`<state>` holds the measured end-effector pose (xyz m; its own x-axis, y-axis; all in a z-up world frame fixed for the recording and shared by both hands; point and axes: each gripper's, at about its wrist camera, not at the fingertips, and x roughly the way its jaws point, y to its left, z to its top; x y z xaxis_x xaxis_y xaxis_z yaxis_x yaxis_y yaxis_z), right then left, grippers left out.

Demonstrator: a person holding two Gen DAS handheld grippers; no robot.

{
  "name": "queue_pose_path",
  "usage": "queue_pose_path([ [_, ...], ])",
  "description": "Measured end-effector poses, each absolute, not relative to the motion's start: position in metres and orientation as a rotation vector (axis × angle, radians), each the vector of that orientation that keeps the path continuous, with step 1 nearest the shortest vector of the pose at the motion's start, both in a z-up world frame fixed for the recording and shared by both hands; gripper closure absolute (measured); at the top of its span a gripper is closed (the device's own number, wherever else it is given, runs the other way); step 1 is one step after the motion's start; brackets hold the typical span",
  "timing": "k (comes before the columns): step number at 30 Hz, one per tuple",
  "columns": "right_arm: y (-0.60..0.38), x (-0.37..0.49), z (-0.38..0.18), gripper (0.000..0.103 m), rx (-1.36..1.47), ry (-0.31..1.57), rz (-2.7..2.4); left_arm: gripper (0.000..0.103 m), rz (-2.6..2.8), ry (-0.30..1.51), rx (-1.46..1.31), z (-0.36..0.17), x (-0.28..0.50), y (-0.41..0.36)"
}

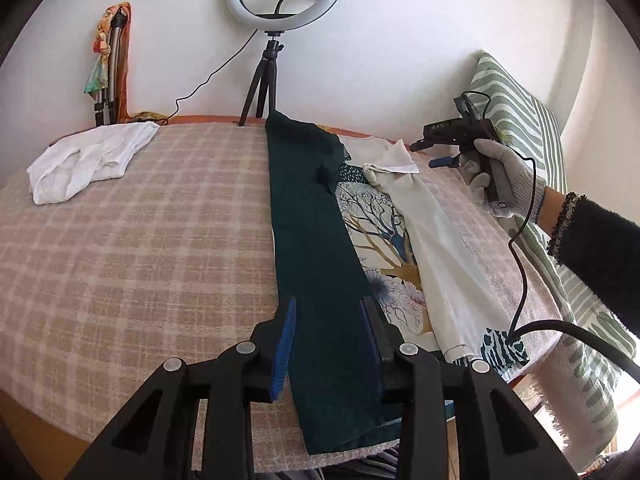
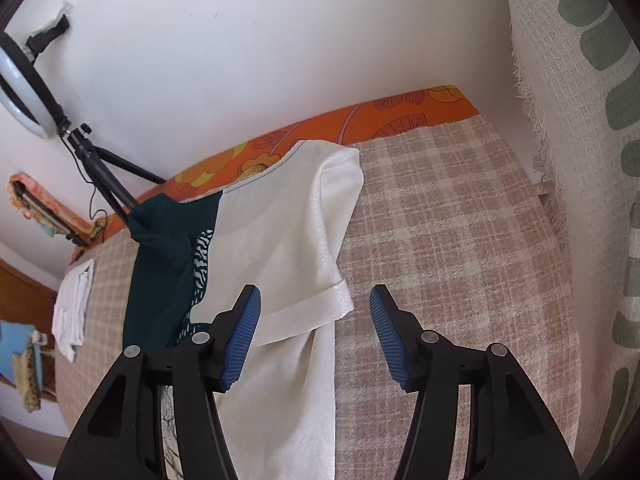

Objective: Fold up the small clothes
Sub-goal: 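Fold the cream side over toward the shirt's middle with both tools, then open both tools and lift them off the folded shirt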

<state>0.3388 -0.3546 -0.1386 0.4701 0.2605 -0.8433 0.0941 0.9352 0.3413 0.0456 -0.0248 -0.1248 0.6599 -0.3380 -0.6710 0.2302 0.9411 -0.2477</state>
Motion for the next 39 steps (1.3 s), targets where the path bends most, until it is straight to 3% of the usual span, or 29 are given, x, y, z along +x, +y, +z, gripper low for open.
queue_pose_path([
  [4,-0.343,0.350,-0.157,0.049,0.318,1.111,0.081,0.071,-0.295,0.789,-0.153,-0.126,0.050,-0.013],
  [5,-0.341,0.352,-0.159,0.071,0.316,1.115,0.082,0.071,-0.290,0.792,-0.157,-0.128,0.050,-0.013],
  [7,-0.339,0.355,-0.161,0.098,0.303,1.135,0.060,0.071,-0.280,0.793,-0.157,-0.130,0.051,-0.009],
  [16,-0.301,0.378,-0.120,0.099,0.280,1.066,0.153,0.071,-0.270,0.801,-0.171,-0.137,0.062,0.000],
  [24,-0.237,0.418,-0.135,0.098,0.274,1.079,0.212,0.071,-0.256,0.805,-0.146,-0.139,0.063,0.001],
  [27,-0.223,0.424,-0.138,0.085,0.218,1.081,0.195,0.071,-0.246,0.805,-0.146,-0.139,0.063,0.005],
  [28,-0.221,0.423,-0.136,0.077,0.181,1.070,0.169,0.071,-0.243,0.802,-0.146,-0.138,0.062,0.006],
  [34,-0.207,0.415,-0.135,0.074,0.174,1.054,0.245,0.071,-0.244,0.811,-0.148,-0.141,0.061,0.009],
  [39,-0.191,0.422,-0.145,0.059,0.161,1.052,0.295,0.071,-0.247,0.821,-0.142,-0.143,0.060,0.008],
])
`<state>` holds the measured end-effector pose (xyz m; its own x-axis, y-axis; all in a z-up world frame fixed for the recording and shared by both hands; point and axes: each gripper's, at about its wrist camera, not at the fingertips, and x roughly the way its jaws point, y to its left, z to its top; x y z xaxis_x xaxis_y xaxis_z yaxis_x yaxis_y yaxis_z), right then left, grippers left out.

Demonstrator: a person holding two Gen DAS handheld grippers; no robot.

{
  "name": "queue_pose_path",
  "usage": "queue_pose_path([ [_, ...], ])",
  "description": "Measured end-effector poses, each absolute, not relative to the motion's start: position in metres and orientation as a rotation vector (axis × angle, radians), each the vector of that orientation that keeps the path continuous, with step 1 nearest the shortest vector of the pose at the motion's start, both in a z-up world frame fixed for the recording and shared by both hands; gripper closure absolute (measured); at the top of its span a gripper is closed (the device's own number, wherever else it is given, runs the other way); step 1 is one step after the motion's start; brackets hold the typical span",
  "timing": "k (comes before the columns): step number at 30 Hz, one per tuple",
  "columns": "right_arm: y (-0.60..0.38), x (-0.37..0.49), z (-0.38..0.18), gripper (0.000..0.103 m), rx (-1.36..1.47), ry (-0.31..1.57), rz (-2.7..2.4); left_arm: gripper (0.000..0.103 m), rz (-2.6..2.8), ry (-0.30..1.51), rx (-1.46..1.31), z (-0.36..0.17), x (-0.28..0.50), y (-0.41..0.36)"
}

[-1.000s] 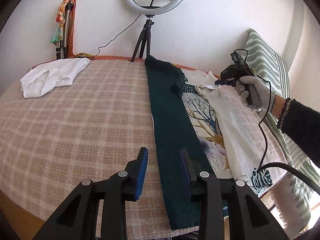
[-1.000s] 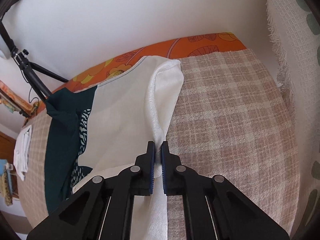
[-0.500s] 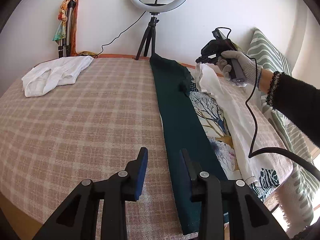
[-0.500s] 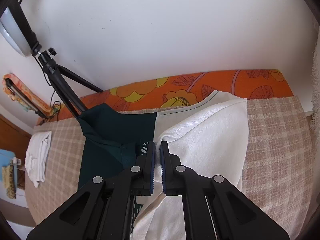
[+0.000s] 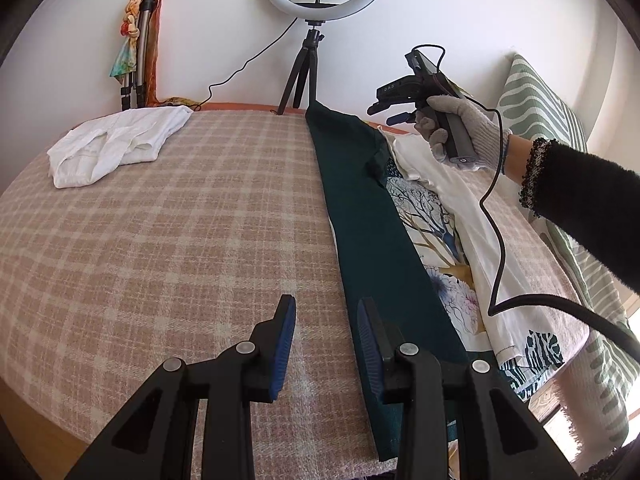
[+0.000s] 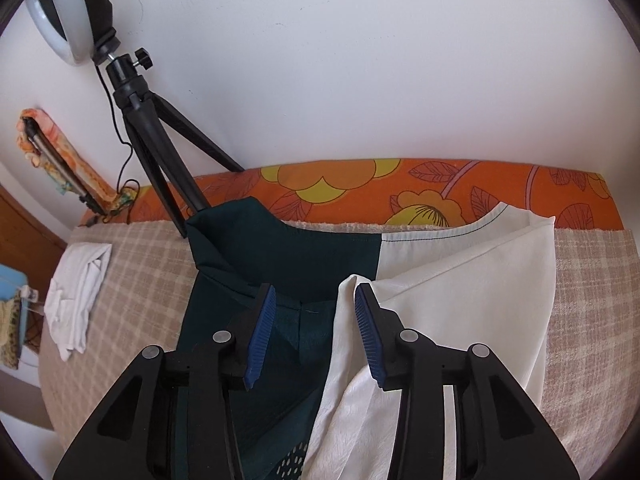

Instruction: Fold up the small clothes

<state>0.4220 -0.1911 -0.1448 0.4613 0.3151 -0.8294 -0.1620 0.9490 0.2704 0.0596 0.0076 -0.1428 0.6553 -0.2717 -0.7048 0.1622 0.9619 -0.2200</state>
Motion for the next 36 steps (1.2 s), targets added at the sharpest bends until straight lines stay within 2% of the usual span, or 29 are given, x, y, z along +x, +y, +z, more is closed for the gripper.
queue_pose_path([
  [1,-0.187,0.425,-0.149,0.055,0.148,1.067,0.289,0.071,-0.243,0.822,-0.141,-0.143,0.059,0.008],
  [6,-0.178,0.424,-0.159,0.055,0.057,1.094,0.200,0.070,-0.229,0.842,-0.151,-0.146,0.061,0.012],
  [10,-0.201,0.402,-0.136,0.055,0.130,1.052,0.234,0.067,-0.243,0.841,-0.154,-0.146,0.059,0.011],
  [13,-0.222,0.372,-0.108,0.055,0.161,1.017,0.257,0.066,-0.280,0.864,-0.172,-0.147,0.059,0.009],
  [20,-0.276,0.251,-0.067,0.055,0.173,0.996,0.248,0.055,-0.356,0.919,-0.217,-0.148,0.047,0.006],
  [29,-0.309,0.063,-0.117,0.055,0.154,1.139,0.183,0.053,-0.404,1.010,-0.273,-0.165,0.029,0.004],
  [36,-0.331,-0.003,-0.164,0.055,0.369,1.205,0.159,0.055,-0.427,1.058,-0.306,-0.179,0.028,-0.003],
])
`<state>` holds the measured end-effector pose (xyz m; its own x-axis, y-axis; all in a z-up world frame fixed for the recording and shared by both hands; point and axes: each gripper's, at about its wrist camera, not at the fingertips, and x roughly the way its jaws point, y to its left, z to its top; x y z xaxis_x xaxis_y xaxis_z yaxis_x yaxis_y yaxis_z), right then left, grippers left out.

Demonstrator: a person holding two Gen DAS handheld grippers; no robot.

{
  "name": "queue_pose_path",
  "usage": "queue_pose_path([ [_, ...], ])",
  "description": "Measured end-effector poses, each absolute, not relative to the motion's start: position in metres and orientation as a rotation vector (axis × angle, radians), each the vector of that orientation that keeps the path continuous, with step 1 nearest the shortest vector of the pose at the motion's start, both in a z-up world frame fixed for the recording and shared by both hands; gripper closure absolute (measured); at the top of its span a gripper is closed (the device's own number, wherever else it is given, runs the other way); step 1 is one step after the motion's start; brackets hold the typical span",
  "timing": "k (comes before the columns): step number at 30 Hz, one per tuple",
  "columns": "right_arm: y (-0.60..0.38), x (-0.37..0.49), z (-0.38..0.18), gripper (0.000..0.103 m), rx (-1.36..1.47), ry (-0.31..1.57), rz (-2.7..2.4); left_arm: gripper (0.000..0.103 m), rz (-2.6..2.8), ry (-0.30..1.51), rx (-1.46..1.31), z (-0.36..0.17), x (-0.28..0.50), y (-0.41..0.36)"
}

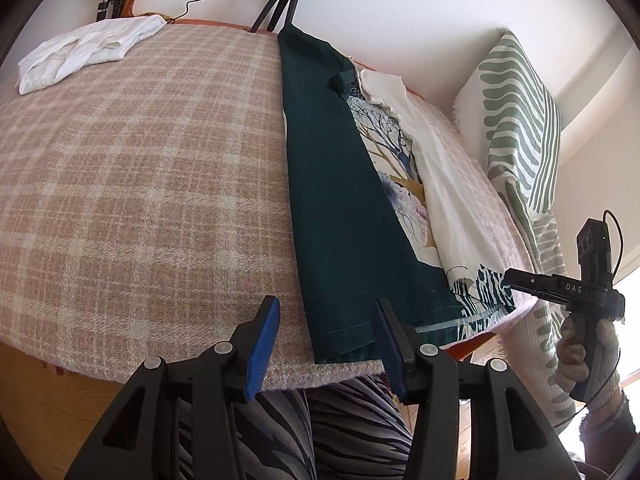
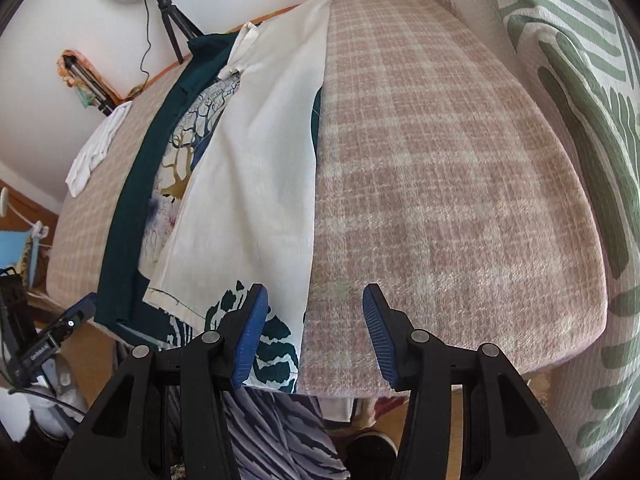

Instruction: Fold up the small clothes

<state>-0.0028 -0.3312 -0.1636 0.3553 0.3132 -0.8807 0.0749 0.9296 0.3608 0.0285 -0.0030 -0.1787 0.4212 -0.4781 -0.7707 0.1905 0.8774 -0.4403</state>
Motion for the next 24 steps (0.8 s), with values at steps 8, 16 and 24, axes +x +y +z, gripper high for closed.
queue_pose_path([
  [8,-0.313,-0.017,-0.167,0.058,0.389,1.200,0.246,0.084,-0.426,1.081,-0.352,-0.185,0.035,-0.003],
  [16,-0.323,-0.021,-0.160,0.103,0.363,1.190,0.260,0.103,-0.406,1.032,-0.318,-0.175,0.032,-0.001],
  [24,-0.330,-0.029,-0.150,0.096,0.271,1.158,0.161,0.089,-0.410,1.029,-0.269,-0.172,0.029,-0.006],
])
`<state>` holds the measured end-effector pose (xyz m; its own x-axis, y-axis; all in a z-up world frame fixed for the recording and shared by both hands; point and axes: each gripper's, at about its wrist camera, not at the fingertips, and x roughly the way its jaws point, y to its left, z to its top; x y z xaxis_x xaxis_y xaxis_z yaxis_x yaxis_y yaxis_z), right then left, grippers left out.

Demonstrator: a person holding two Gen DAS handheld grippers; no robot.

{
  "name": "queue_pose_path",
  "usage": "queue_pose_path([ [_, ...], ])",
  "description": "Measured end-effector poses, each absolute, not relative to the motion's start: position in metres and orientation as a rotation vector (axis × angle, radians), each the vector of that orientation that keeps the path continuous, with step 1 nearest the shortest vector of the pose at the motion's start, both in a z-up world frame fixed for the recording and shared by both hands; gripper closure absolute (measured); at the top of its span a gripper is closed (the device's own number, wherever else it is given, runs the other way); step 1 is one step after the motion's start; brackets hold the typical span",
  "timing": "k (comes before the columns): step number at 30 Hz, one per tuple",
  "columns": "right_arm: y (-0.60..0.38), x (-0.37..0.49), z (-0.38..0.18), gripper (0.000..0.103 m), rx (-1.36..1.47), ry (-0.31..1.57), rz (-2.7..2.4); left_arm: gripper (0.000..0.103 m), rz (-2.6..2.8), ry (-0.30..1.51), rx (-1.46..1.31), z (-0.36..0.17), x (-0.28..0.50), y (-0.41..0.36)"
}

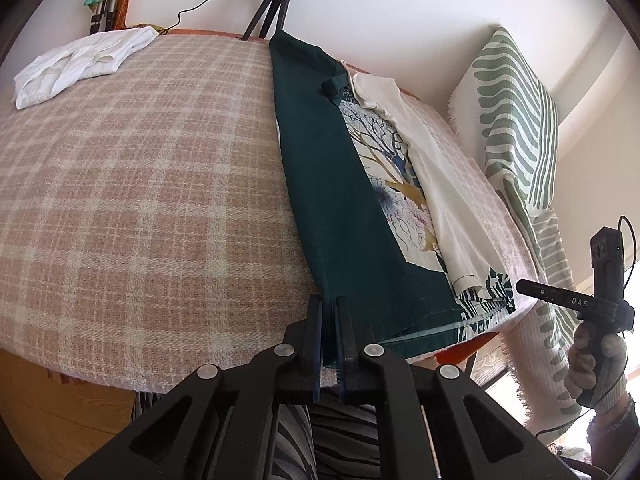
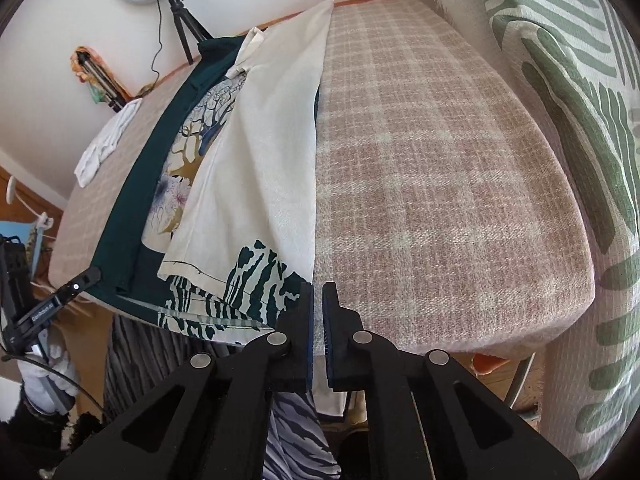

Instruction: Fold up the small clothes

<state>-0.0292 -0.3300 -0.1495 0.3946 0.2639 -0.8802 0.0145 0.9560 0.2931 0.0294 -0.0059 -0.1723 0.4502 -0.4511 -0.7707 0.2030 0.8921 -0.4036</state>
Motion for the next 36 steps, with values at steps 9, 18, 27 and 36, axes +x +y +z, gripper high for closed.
queue_pose_path([
  [9,-0.277,0.009,-0.132,0.088,0.206,1.108,0.314,0.062,-0.508,0.905,-0.124,-0.155,0.006,-0.050],
  [18,-0.249,0.097,-0.121,0.063,0.281,1.093,0.446,0.066,-0.506,0.901,0.082,-0.177,0.010,-0.100],
  [27,-0.203,0.200,-0.132,0.062,0.293,1.134,0.482,0.102,-0.517,0.936,-0.013,-0.185,0.024,-0.088],
  [36,-0.152,0.267,-0.158,0.061,0.157,1.195,0.383,0.103,-0.532,0.954,-0.035,-0.185,0.027,-0.087],
])
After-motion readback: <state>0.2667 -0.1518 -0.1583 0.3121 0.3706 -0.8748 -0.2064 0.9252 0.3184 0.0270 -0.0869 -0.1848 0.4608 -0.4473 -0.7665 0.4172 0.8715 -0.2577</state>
